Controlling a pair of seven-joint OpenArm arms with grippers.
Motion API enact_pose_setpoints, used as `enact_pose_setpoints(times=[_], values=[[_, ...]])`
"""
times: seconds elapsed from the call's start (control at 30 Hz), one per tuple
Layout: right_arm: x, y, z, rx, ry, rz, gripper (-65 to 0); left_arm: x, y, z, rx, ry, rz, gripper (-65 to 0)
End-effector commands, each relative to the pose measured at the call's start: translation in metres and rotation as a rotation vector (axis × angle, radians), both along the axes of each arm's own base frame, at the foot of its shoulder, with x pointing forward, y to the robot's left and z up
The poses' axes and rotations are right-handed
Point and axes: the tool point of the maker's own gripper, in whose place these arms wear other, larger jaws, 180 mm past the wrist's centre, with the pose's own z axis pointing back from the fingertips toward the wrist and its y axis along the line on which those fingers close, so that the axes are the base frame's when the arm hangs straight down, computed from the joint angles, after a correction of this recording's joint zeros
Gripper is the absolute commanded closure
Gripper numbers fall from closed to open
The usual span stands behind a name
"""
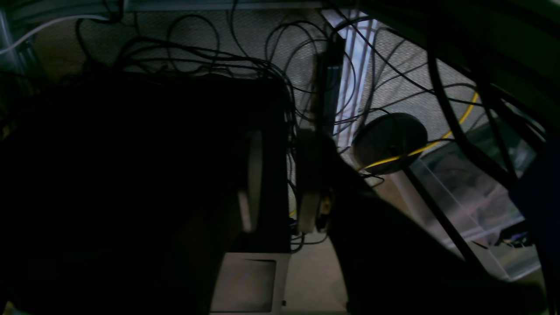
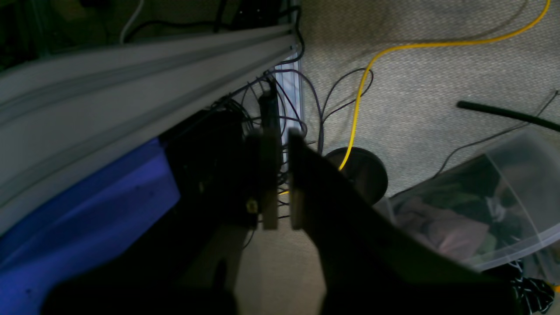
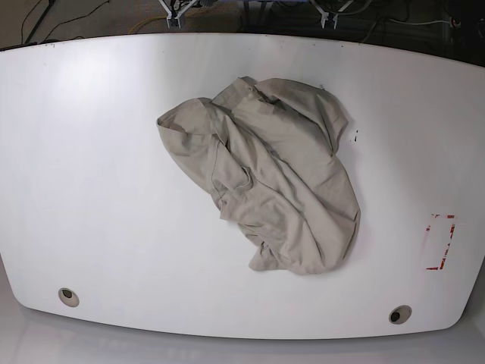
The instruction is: Layout the t-shirt on the table in an organized manner, then fold the t-shirt properly
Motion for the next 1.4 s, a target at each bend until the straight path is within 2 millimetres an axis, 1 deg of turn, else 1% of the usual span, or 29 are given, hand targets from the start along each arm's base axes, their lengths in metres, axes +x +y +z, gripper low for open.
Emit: enact_pose_setpoints(times=[0.0, 0.2, 0.27, 0.47, 0.67, 0.93, 1.37], values=[[0.0068, -0.0049, 0.0014, -0.004, -0.023, -0.006, -3.1, 0.0014, -0.0016, 0.0002, -0.007, -0.008, 0.007, -11.2], [0.0078, -0.0052, 0.0013, -0.004, -0.023, -0.003, -3.0, 0.0004, -0.0016, 0.0002, -0.007, -0.004, 0.006, -10.8], [0.0043, -0.0038, 0.0013, -0.002, -0.015, -0.001, -3.0, 0.0010, -0.0011, 0.0001, -0.004, -0.004, 0.003, -10.9], [0.0029, -0.0032, 0.0013, -0.001, -0.012, -0.001, -2.9, 0.0018, -0.0005, 0.0000, -0.003, -0.007, 0.006, -10.8], [0.0051, -0.0035, 0.0014, -0.003, -0.018, -0.005, -2.9, 0.0045, -0.0021, 0.0001, -0.008, -0.016, 0.006, -11.0], [0.0062, -0.0031, 0.0017, -0.001, -0.024, -0.007, -2.9, 0.0018, -0.0019, 0.0000, -0.005, -0.007, 0.009, -10.8], [0.0099, -0.0041, 0.0020, -0.004, -0.038, -0.011, -3.2, 0.0034, -0.0015, -0.0001, -0.005, -0.009, 0.006, -11.4]])
